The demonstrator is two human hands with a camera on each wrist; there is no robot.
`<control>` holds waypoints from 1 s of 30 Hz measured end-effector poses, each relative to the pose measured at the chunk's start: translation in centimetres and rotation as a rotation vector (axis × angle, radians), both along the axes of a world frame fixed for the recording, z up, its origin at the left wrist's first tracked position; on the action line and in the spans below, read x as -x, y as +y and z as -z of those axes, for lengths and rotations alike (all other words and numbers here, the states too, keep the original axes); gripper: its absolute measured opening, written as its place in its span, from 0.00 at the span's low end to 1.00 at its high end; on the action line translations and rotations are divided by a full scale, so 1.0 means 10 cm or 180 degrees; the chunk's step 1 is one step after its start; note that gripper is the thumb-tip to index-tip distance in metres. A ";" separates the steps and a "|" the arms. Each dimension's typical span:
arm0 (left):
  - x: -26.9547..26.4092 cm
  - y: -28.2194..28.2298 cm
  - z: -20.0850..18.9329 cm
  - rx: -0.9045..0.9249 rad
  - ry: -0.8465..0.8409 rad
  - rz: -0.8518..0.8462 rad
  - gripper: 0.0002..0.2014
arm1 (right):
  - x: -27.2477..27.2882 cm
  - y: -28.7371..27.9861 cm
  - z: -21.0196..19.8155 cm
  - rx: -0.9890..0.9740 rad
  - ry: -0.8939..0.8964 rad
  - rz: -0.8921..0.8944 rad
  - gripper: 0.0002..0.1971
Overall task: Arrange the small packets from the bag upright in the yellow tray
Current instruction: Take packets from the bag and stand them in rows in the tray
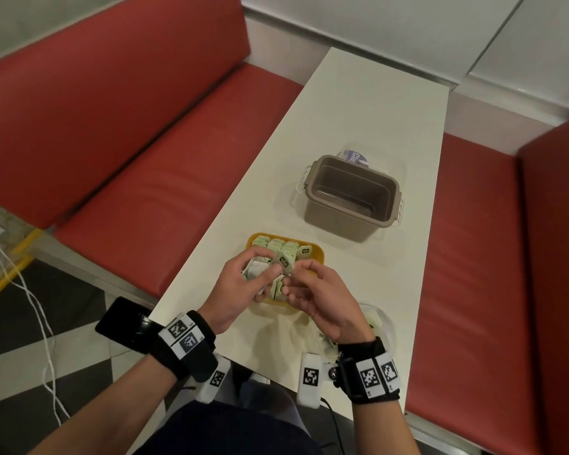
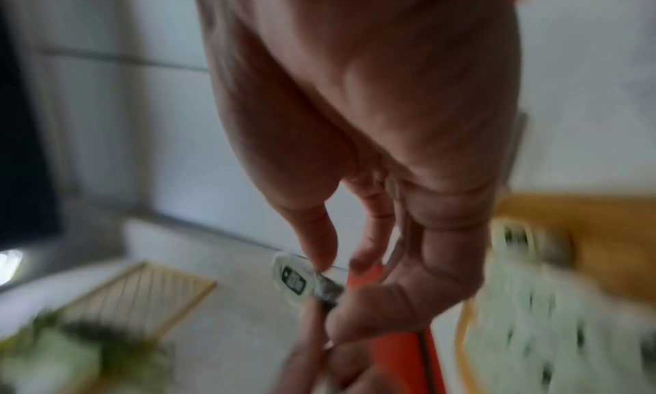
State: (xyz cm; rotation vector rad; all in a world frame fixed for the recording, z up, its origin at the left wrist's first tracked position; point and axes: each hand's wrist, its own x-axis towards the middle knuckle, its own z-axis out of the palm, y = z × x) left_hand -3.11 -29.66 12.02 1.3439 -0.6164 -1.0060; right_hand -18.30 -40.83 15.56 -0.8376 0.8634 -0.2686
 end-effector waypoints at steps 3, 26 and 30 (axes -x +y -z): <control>0.01 -0.01 0.04 -0.0046 0.0029 -0.0087 0.10 | 0.03 -0.04 0.02 0.1108 0.0472 -0.0135 0.19; -0.31 0.26 0.97 -0.1516 -0.0372 -0.1099 0.16 | -0.34 -0.23 1.03 0.3277 0.2575 -0.1769 0.08; -0.31 0.28 1.02 -0.1599 -0.0412 -0.1023 0.17 | -0.33 -0.20 1.03 0.3391 0.2860 -0.1466 0.24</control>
